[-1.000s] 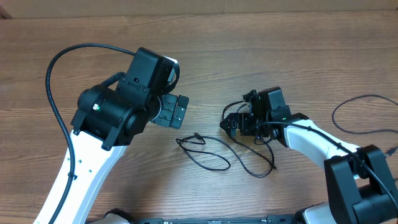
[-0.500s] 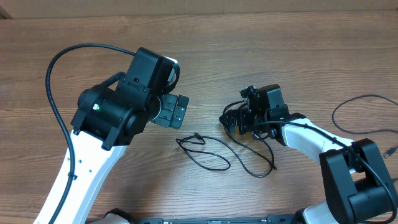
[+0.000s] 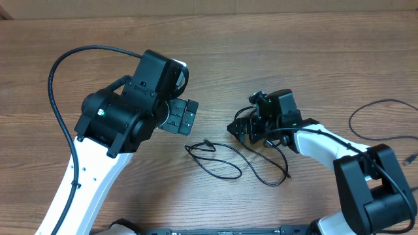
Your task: Untangle cables
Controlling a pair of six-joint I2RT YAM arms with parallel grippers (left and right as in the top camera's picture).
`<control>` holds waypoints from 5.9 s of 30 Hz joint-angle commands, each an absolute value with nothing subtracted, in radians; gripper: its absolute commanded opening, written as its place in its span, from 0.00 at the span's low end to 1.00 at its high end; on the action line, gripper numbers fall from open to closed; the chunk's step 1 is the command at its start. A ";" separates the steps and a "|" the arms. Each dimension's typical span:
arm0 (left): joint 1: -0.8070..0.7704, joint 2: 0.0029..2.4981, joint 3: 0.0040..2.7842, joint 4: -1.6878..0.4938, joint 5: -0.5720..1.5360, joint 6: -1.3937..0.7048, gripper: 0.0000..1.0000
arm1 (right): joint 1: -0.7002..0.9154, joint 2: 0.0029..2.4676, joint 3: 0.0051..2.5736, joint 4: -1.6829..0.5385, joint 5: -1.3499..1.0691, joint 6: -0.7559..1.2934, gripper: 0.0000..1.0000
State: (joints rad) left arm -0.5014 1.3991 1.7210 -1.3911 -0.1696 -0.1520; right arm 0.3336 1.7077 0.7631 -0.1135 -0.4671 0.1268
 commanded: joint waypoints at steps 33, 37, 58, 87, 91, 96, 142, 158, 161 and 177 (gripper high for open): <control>-0.498 1.419 1.723 -1.388 -0.183 -0.165 1.00 | 0.205 1.730 1.575 -0.887 -0.246 0.181 0.04; -0.498 1.419 1.723 -1.387 -0.183 -0.165 1.00 | 0.097 1.730 1.793 -0.884 -0.080 0.182 0.04; -0.498 1.419 1.723 -1.387 -0.183 -0.165 1.00 | -0.333 1.938 1.866 -0.420 0.157 0.040 0.04; -0.498 1.419 1.723 -1.388 -0.183 -0.165 1.00 | -0.603 2.107 1.866 -0.838 -0.437 0.228 1.00; -0.498 1.419 1.723 -1.388 -0.183 -0.165 1.00 | -0.575 2.098 1.866 -0.987 -0.847 0.191 1.00; -0.498 1.419 1.723 -1.388 -0.183 -0.165 1.00 | -0.476 2.098 1.866 -1.267 -0.883 -0.084 1.00; -0.498 1.419 1.723 -1.387 -0.184 -0.165 1.00 | 0.561 2.098 1.638 -1.472 -0.760 -0.405 1.00; -0.498 1.419 1.723 -1.388 -0.183 -0.165 1.00 | 0.590 2.099 1.629 -1.305 -0.836 -0.690 1.00; -0.498 1.419 1.723 -1.388 -0.183 -0.165 1.00 | 0.607 2.099 1.628 -1.312 -0.836 -0.690 1.00; -0.498 1.419 1.723 -1.388 -0.183 -0.165 1.00 | 0.690 2.098 1.473 -1.288 -0.712 -0.609 0.04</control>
State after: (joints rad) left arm -0.5014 1.4139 1.7206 -1.3907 -0.1696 -0.1520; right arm 0.7013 2.1262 1.4780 -1.2957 -0.7734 -0.6678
